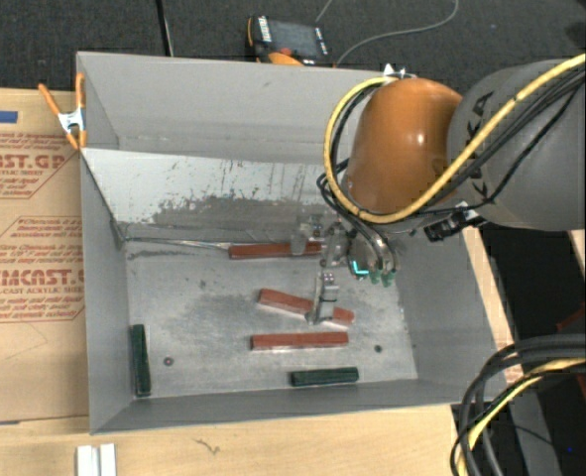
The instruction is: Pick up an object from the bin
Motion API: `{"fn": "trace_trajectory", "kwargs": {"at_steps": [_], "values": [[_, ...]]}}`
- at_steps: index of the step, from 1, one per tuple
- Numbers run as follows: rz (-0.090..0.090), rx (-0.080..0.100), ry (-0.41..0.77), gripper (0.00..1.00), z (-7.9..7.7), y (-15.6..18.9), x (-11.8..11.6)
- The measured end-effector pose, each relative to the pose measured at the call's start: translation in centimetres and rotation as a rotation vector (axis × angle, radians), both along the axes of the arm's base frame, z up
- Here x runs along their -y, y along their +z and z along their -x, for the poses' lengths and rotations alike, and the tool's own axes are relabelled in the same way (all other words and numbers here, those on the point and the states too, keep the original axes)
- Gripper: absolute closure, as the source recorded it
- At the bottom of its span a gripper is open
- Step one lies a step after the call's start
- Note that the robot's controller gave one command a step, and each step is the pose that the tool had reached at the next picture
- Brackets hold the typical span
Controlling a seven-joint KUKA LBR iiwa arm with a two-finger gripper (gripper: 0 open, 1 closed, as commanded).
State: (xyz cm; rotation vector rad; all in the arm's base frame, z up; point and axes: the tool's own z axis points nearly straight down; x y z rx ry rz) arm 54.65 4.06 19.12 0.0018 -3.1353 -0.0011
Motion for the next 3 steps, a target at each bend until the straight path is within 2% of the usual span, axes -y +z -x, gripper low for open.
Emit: {"fn": "trace_trajectory", "kwargs": {"at_steps": [1,2,3], "values": [[-0.001,0.004,0.000,0.00,2.8,-12.5,1.0],[-0.001,0.011,0.273,0.00,-0.1,-7.9,-0.9],[-0.002,0.005,0.428,0.00,-0.3,-12.2,1.4]]}}
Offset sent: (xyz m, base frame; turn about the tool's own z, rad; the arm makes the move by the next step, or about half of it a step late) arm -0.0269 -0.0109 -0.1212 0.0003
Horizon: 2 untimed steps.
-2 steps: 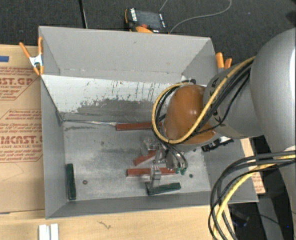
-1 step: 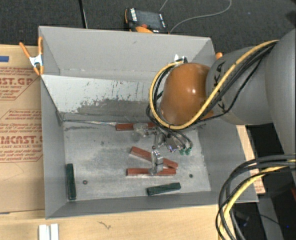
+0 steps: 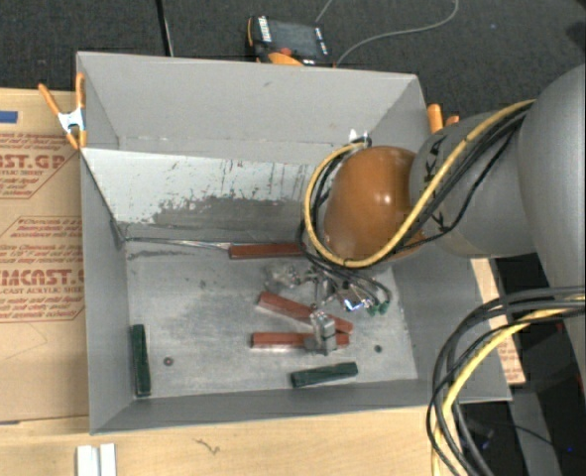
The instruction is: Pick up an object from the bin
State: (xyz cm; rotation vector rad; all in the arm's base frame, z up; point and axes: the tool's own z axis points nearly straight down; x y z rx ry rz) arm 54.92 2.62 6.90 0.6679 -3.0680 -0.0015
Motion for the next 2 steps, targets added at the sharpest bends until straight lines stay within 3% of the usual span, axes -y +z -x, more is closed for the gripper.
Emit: {"fn": "trace_trajectory", "kwargs": {"at_steps": [1,2], "values": [[0.002,-0.001,-0.001,1.00,-0.1,0.4,0.1],[-0.001,0.014,0.033,1.00,0.9,23.7,-2.2]]}}
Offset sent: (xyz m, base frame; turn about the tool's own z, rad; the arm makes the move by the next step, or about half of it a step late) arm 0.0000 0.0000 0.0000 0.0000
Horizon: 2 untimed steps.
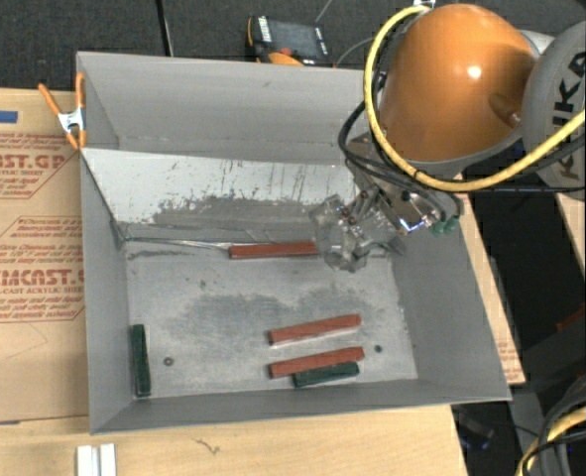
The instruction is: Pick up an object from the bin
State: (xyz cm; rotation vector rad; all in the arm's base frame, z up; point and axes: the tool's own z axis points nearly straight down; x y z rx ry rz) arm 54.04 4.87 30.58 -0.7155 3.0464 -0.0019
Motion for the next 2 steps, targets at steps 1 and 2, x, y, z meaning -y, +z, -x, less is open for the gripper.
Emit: {"fn": "trace_trajectory", "kwargs": {"at_steps": [1,2], "values": [[0.001,-0.020,0.030,1.00,3.5,-11.0,1.0],[-0.002,-0.017,-0.227,1.00,5.9,-14.6,-5.8]]}}
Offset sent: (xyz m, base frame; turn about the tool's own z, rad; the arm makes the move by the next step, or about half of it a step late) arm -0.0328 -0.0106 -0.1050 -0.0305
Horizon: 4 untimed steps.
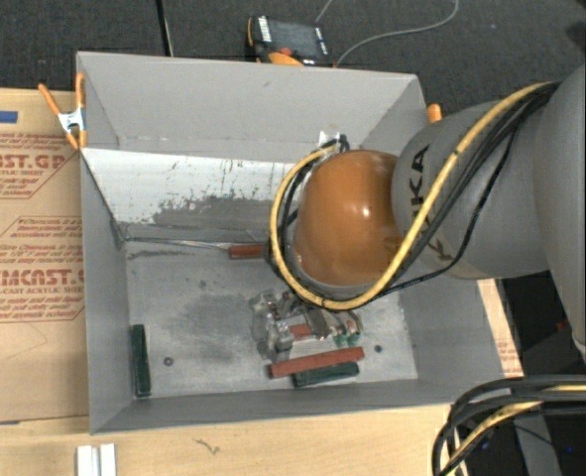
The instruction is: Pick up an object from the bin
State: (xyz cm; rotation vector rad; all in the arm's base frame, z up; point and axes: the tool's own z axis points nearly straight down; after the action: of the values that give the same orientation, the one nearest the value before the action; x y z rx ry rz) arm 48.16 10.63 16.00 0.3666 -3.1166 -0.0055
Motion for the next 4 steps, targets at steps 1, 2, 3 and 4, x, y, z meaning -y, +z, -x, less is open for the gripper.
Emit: {"fn": "trace_trajectory", "kwargs": {"at_steps": [1,2,3,4], "values": [[0.002,0.004,-0.003,0.00,-0.1,0.1,0.3],[0.005,-0.001,-0.174,0.00,-0.7,-6.5,6.5],[0.004,0.005,-0.187,0.00,-0.5,-9.1,10.9],[0.003,0.005,-0.183,1.00,-0.6,-8.8,10.7]]}}
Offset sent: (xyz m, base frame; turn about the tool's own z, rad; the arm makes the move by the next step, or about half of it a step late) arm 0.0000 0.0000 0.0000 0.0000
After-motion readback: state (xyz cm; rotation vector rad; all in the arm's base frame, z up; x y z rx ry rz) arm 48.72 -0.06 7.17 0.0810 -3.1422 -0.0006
